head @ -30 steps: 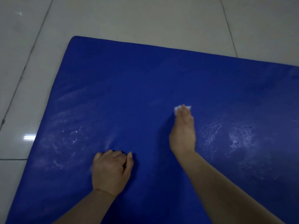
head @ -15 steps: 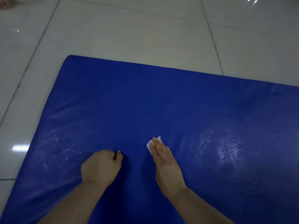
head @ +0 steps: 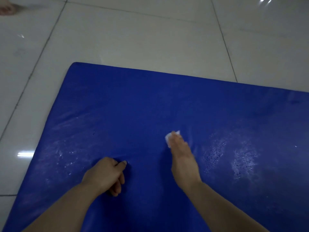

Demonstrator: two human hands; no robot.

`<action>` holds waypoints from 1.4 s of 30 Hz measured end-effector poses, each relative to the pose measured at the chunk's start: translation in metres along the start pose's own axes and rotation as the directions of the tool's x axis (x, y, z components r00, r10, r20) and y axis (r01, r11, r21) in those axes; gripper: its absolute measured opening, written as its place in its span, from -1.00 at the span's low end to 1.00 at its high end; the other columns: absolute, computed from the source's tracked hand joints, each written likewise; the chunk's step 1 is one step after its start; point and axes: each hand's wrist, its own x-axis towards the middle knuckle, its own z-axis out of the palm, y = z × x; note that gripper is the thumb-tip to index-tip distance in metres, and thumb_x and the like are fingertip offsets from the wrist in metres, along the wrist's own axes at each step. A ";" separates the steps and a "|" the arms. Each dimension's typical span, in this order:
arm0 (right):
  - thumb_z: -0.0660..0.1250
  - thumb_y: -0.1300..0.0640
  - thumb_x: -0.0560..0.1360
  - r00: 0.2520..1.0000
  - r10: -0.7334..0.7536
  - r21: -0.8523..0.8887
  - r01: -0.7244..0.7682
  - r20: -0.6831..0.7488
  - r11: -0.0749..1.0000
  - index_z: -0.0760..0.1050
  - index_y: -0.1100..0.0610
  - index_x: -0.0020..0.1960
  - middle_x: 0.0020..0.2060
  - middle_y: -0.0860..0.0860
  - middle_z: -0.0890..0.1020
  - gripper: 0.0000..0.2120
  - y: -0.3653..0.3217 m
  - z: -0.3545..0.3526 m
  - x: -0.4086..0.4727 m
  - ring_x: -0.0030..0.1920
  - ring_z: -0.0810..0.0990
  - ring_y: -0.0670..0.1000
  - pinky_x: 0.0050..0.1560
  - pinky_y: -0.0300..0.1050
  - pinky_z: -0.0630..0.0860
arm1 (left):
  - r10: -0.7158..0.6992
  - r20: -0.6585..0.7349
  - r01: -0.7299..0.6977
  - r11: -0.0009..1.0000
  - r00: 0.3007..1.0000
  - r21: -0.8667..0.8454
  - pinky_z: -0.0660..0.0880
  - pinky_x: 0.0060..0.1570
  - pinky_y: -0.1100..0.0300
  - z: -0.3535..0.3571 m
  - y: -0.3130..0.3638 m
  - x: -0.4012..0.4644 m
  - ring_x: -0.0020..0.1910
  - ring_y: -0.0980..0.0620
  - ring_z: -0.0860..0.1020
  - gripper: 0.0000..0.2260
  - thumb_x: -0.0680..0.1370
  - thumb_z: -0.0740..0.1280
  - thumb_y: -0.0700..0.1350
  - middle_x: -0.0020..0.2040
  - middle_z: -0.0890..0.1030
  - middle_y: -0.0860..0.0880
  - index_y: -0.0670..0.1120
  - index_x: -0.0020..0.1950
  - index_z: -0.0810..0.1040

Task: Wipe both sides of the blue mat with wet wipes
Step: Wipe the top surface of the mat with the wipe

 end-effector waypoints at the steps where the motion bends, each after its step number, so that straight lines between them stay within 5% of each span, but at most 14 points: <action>1: 0.05 0.45 0.49 0.994 0.103 -0.006 -0.103 -0.021 0.995 -0.02 0.14 0.54 0.52 -0.04 -0.06 -0.33 0.006 -0.004 0.010 0.53 -0.08 -0.02 0.51 -0.14 -0.11 | 0.002 -0.009 -0.002 1.000 1.000 0.002 0.58 -0.14 0.01 0.001 0.000 0.000 -0.45 -0.13 0.62 -0.51 0.65 0.14 0.08 -0.44 0.62 -0.19 -0.25 -0.27 0.58; 3: 0.03 0.37 0.53 0.972 0.222 -0.013 -0.223 -0.077 0.975 -0.19 0.20 0.54 0.54 0.05 -0.14 -0.34 -0.005 -0.004 0.032 0.53 -0.19 0.04 0.51 -0.09 -0.16 | 0.000 -0.023 0.000 1.000 1.000 -0.003 0.57 -0.15 0.04 0.001 0.001 -0.001 -0.46 -0.12 0.61 -0.51 0.65 0.14 0.08 -0.44 0.62 -0.19 -0.24 -0.28 0.57; 5: 0.02 0.30 0.55 0.995 0.091 -0.105 -0.094 -0.034 0.990 -0.27 0.28 0.51 0.53 0.14 -0.16 -0.35 -0.035 0.006 0.037 0.51 -0.25 0.15 0.49 -0.02 -0.16 | 0.001 -0.053 0.000 1.000 0.999 0.012 0.55 -0.17 0.10 0.003 0.003 -0.004 -0.47 -0.08 0.61 -0.51 0.65 0.13 0.09 -0.46 0.62 -0.16 -0.22 -0.29 0.56; 9: 0.23 0.51 0.38 0.989 -0.129 0.026 0.127 0.067 0.992 0.03 0.21 0.53 0.53 0.05 0.05 -0.21 -0.038 0.015 0.007 0.50 -0.08 0.01 0.46 -0.05 -0.08 | 0.074 -0.274 0.011 0.955 0.959 0.297 0.48 -0.23 0.19 0.016 0.007 -0.018 -0.48 0.10 0.58 -0.50 0.64 0.07 0.15 -0.49 0.61 0.00 -0.10 -0.30 0.56; 11: 0.25 0.52 0.33 0.980 -0.169 -0.021 0.172 0.106 0.985 0.05 0.21 0.53 0.51 0.01 0.01 -0.17 -0.031 0.007 0.004 0.50 -0.07 0.00 0.46 -0.05 -0.03 | 0.170 -0.413 0.026 0.903 0.894 0.429 0.46 -0.34 0.19 0.028 0.008 -0.026 -0.47 0.09 0.53 -0.50 0.64 0.06 0.14 -0.48 0.57 0.01 -0.08 -0.37 0.51; 14: 0.13 0.50 0.44 0.966 -0.215 0.030 0.213 0.146 0.977 -0.17 0.12 0.55 0.43 -0.15 -0.28 -0.19 -0.030 -0.001 0.009 0.45 -0.33 -0.13 0.46 -0.20 -0.26 | 0.418 -0.559 -0.142 0.871 0.716 0.470 0.19 -0.56 0.27 0.037 0.005 -0.024 -0.58 0.12 0.30 -0.55 0.57 0.31 -0.01 -0.55 0.34 0.08 -0.05 -0.48 0.27; 17: 0.10 0.48 0.47 0.971 -0.174 0.044 0.169 0.161 0.985 -0.22 0.09 0.54 0.41 -0.18 -0.33 -0.20 -0.034 -0.002 0.009 0.44 -0.38 -0.15 0.48 -0.19 -0.26 | 0.589 -0.608 -0.273 0.799 0.532 0.535 0.13 -0.49 0.31 0.038 0.004 -0.007 -0.48 0.06 0.30 -0.59 0.55 0.33 0.01 -0.43 0.31 0.06 -0.03 -0.44 0.28; 21: 0.38 0.48 0.23 0.991 -0.130 -0.022 0.130 0.013 0.991 0.15 0.16 0.50 0.50 0.04 0.19 -0.09 -0.018 0.013 -0.006 0.49 0.14 0.01 0.49 -0.07 -0.09 | 0.615 -0.644 -0.227 0.780 0.455 0.584 0.32 -0.34 0.09 0.054 -0.009 0.013 -0.35 -0.01 0.34 -0.63 0.51 0.17 0.10 -0.30 0.36 0.01 -0.07 -0.42 0.40; 23: 0.41 0.45 0.24 0.997 -0.031 -0.046 0.028 -0.074 0.999 0.18 0.19 0.47 0.46 0.09 0.29 -0.14 -0.003 0.012 -0.004 0.47 0.23 0.06 0.50 -0.08 -0.05 | 0.614 -0.660 -0.221 0.782 0.433 0.583 0.34 -0.33 0.07 0.057 -0.012 0.016 -0.34 -0.02 0.36 -0.62 0.49 0.13 0.11 -0.30 0.38 0.00 -0.08 -0.42 0.41; 28: 0.05 0.32 0.57 0.966 0.198 -0.062 -0.211 -0.168 0.976 -0.16 0.21 0.54 0.54 0.07 -0.09 -0.38 -0.022 0.004 0.058 0.53 -0.18 0.06 0.51 -0.11 -0.15 | 0.618 -0.671 -0.193 0.778 0.411 0.598 0.26 -0.28 0.10 0.057 -0.011 0.017 -0.31 0.04 0.32 -0.64 0.50 0.12 0.09 -0.30 0.37 0.03 -0.08 -0.40 0.45; 33: 0.37 0.46 0.32 0.981 -0.191 -0.047 0.189 -0.035 0.981 0.23 0.25 0.47 0.45 0.13 0.29 -0.25 -0.052 0.029 0.059 0.47 0.19 0.09 0.42 0.03 0.09 | 0.625 -0.672 -0.193 0.773 0.398 0.604 0.24 -0.26 0.12 0.057 -0.014 0.019 -0.32 -0.04 0.39 -0.66 0.49 0.14 0.06 -0.29 0.40 0.00 -0.08 -0.40 0.45; 36: 0.45 0.39 0.24 0.994 -0.019 -0.186 -0.001 -0.104 0.983 0.29 0.27 0.42 0.38 0.18 0.40 -0.22 -0.008 0.001 0.066 0.37 0.40 0.14 0.34 0.02 0.33 | 0.617 -0.675 -0.190 0.779 0.405 0.598 0.26 -0.27 0.12 0.057 -0.013 0.019 -0.33 0.02 0.34 -0.68 0.49 0.14 0.06 -0.30 0.38 0.04 -0.06 -0.40 0.43; 39: 0.16 0.40 0.49 0.948 0.260 -0.128 -0.286 -0.184 0.950 0.04 0.21 0.53 0.52 0.09 0.08 -0.35 0.011 -0.014 0.089 0.53 0.02 0.07 0.51 -0.07 -0.01 | 0.619 -0.667 -0.187 0.775 0.413 0.604 0.26 -0.27 0.12 0.058 -0.012 0.021 -0.32 0.04 0.33 -0.68 0.49 0.13 0.06 -0.29 0.36 0.05 -0.05 -0.39 0.44; 42: 0.08 0.33 0.54 0.983 0.142 -0.124 -0.157 -0.120 0.980 -0.09 0.18 0.55 0.54 0.07 -0.03 -0.37 -0.036 -0.003 0.118 0.53 -0.14 0.07 0.52 -0.05 -0.08 | 0.632 -0.656 -0.177 0.762 0.413 0.623 0.24 -0.27 0.12 0.058 -0.014 0.022 -0.30 0.05 0.32 -0.68 0.49 0.13 0.06 -0.28 0.37 0.05 -0.05 -0.37 0.47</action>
